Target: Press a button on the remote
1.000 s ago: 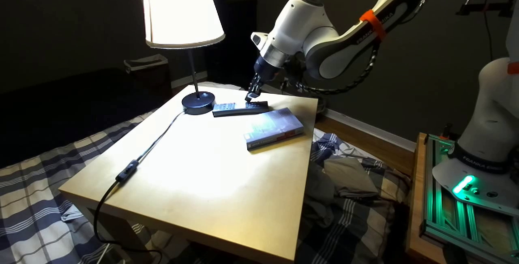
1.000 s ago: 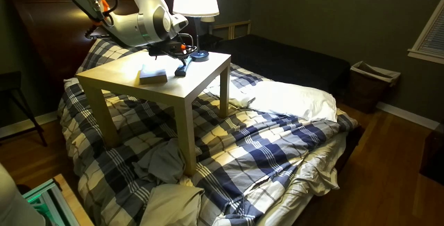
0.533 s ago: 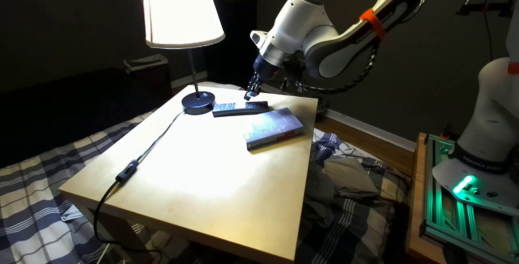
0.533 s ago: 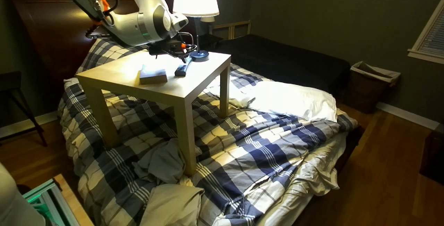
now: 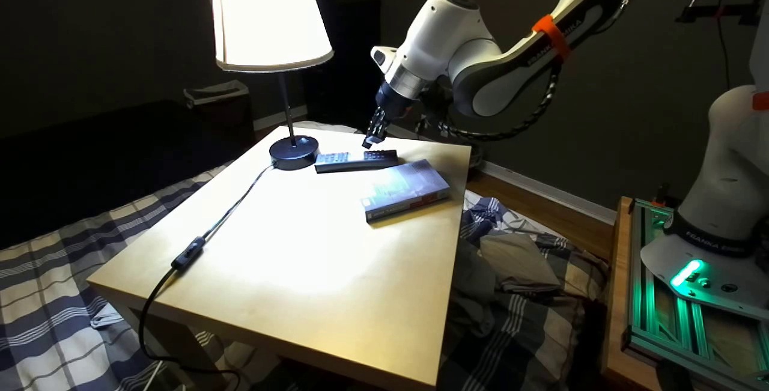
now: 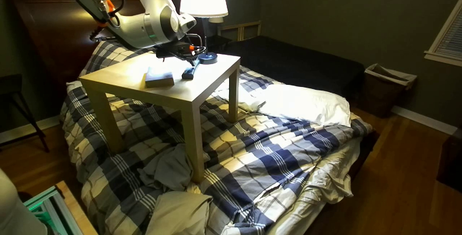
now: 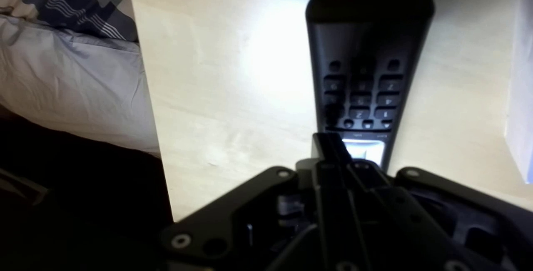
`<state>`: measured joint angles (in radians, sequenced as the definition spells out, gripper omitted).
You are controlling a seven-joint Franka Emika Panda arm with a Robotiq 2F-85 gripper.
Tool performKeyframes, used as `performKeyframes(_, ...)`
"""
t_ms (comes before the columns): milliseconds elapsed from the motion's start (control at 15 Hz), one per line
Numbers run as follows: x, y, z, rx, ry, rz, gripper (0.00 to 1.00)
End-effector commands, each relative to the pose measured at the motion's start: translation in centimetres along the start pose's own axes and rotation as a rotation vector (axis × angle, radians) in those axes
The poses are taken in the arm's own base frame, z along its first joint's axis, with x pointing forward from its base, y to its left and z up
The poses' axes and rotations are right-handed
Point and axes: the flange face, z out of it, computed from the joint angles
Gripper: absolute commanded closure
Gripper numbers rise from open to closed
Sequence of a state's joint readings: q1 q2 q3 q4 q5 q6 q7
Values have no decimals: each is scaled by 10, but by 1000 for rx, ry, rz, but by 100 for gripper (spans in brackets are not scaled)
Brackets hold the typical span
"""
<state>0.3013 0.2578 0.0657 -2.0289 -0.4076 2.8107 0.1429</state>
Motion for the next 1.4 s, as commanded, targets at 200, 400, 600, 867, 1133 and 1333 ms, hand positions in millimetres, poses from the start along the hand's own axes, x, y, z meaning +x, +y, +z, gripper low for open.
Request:
performKeyframes(200, -4, -6, 2, -6, -2, 5, 100)
performKeyframes(400, -5, -6, 2, -6, -6, 8, 100)
performKeyframes(600, -6, -6, 4, -7, -9, 7, 100)
performKeyframes(867, -11, -5, 7, -9, -19, 6, 100)
performKeyframes(1133, -12, -7, 8, -8, -22, 3, 100)
performKeyframes(1333, -11, -6, 7, -8, -14, 4, 100)
